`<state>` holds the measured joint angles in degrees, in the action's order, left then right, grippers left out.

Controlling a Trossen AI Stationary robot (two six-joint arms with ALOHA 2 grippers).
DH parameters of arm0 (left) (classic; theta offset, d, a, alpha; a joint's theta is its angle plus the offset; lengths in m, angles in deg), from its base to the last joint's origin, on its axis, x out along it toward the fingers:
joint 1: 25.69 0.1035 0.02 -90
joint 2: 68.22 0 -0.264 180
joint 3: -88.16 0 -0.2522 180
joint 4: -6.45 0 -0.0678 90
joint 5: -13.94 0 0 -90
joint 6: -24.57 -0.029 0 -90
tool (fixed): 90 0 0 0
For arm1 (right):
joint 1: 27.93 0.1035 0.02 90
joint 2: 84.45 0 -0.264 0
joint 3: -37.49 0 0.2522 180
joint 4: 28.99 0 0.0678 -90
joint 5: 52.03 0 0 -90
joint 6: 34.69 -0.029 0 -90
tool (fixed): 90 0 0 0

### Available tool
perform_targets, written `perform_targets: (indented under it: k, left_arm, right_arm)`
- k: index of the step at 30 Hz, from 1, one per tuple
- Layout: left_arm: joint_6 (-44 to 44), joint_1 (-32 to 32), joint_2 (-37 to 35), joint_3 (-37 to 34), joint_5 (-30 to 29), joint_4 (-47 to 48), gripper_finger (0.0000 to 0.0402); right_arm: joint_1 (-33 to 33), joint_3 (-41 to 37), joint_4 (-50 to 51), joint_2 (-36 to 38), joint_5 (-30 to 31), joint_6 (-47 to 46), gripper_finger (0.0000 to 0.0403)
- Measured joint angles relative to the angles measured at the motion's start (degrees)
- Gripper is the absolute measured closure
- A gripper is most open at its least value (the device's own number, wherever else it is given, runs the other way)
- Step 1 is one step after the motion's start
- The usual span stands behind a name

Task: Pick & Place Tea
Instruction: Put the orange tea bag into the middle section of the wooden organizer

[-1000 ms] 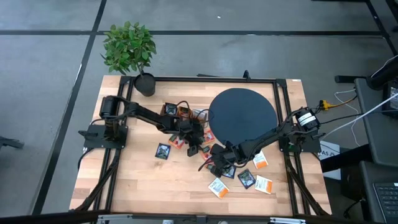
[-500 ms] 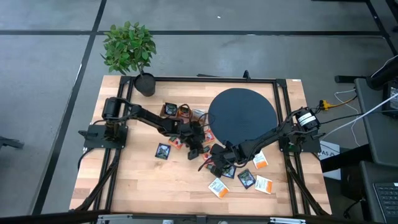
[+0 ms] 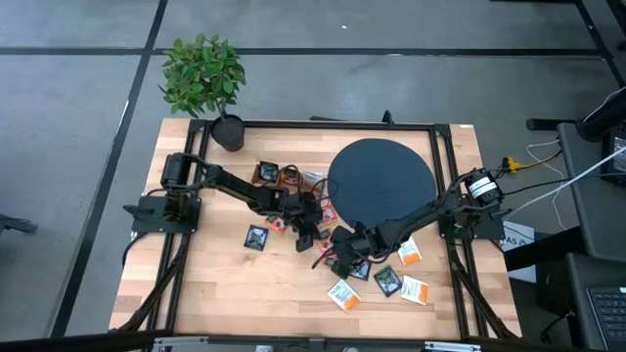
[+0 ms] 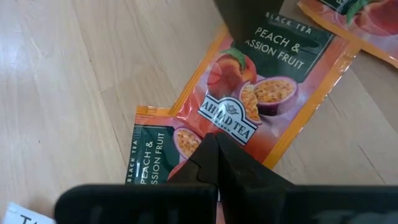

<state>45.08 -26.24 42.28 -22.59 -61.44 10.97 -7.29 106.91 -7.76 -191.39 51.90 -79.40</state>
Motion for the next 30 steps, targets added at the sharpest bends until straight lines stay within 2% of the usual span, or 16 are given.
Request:
perform_targets:
  k: [4,6,12,18,22,26,30]
  left_arm:
    - [-0.89,-0.27,0.0,0.0,0.36,-0.23,0.0386]
    - [-0.96,-0.58,0.0,0.0,0.32,-0.21,0.0396]
    - [-2.38,-0.96,0.0,-0.02,0.32,-0.08,0.0399]
    - [-2.65,-0.91,0.0,-0.02,2.24,0.03,0.0399]
    - [-3.32,-0.55,0.0,-0.02,3.2,-0.16,0.0399]
    - [-3.84,0.09,-1.77,-0.07,3.67,0.13,0.0399]
    - [-6.36,-0.04,-6.62,-0.07,3.69,2.14,0.0399]
  right_arm:
    - [-0.02,0.0,0.02,0.0,0.0,0.02,0.0402]
    - [0.0,0.0,0.1,0.0,0.0,0.04,0.0402]
    - [0.04,0.0,0.0,0.0,1.05,0.04,0.0395]
    - [0.0,-0.11,-0.83,0.84,-0.26,0.09,0.0351]
    - [-0.04,-0.11,-1.07,4.03,-2.09,0.29,0.0321]
    - [-0.02,-0.11,1.13,8.47,0.01,1.76,0.0306]
    - [-0.02,-0.09,3.18,12.77,2.75,3.05,0.0305]
